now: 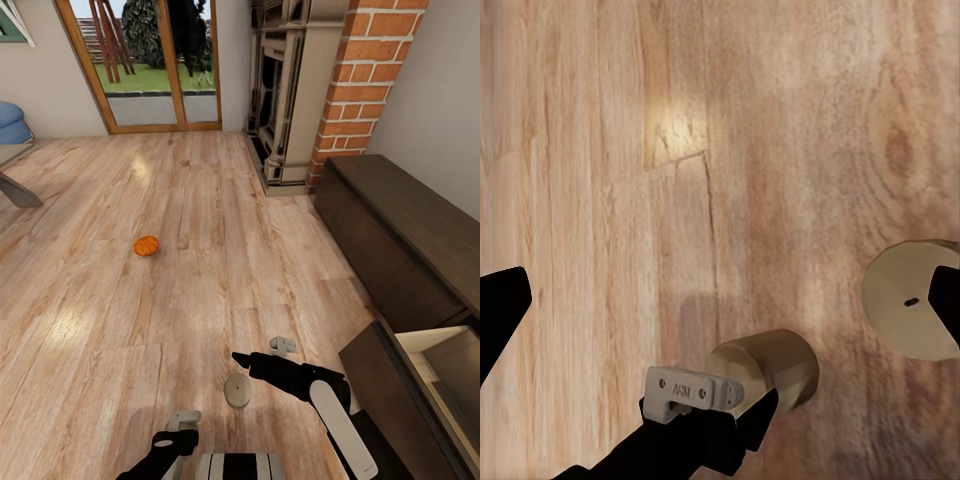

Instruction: Place each of the two pumpkins and all three candles from the living room inside a cabinet in the living room (use any cabinet), then make sure every cabinet is closed, and position the cauldron so it is next to a table in the living room.

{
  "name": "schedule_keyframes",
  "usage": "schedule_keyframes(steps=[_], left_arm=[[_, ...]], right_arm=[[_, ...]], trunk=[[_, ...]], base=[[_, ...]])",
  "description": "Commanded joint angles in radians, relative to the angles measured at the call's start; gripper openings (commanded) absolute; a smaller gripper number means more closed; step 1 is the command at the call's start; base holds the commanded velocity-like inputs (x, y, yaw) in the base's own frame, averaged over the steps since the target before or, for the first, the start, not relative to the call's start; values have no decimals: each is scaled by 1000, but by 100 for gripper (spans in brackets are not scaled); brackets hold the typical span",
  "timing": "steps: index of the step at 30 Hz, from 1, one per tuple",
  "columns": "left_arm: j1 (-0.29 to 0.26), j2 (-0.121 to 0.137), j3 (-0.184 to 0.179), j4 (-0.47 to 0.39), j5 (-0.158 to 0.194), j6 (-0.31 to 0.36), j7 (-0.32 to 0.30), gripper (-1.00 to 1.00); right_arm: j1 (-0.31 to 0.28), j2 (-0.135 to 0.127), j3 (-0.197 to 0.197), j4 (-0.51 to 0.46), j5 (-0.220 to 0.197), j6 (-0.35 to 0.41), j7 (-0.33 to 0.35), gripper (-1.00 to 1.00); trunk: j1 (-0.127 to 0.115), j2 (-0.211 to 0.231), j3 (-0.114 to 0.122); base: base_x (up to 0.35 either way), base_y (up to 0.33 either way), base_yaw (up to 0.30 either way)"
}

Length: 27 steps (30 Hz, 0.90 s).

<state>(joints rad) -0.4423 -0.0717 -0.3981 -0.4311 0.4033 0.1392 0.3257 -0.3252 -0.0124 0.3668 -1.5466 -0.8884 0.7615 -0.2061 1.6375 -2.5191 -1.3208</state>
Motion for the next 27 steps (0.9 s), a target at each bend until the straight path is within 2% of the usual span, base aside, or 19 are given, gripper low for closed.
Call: schedule_keyframes(steps=[1,11,21,24,27], left_arm=[[-1,1,-8,-2,8,5,9,-100],[0,1,-10,-3,8,5,8,-100],[-1,10,-6,-17,12,8,0,-100],[-1,21,-6,-46,12,16,-1,-100],[-1,62,-4,-103,18,44,-3,-100]], right_arm=[[-1,-1,1,-1,-10,1,-10,100],[-1,0,1,-1,-10,1,-10,100],[-1,0,0,-1,-11,1,-9,100],[-1,0,0,0,-12,1,-9,100],[-1,0,-1,0,-12,1,-9,100]], trunk=[[0,0,-1],[0,0,-1],[-5,2,38],[-6,3,50],[-7,3,61]], base=[[0,0,0],[0,0,0],[0,0,0],[0,0,0],[0,0,0]])
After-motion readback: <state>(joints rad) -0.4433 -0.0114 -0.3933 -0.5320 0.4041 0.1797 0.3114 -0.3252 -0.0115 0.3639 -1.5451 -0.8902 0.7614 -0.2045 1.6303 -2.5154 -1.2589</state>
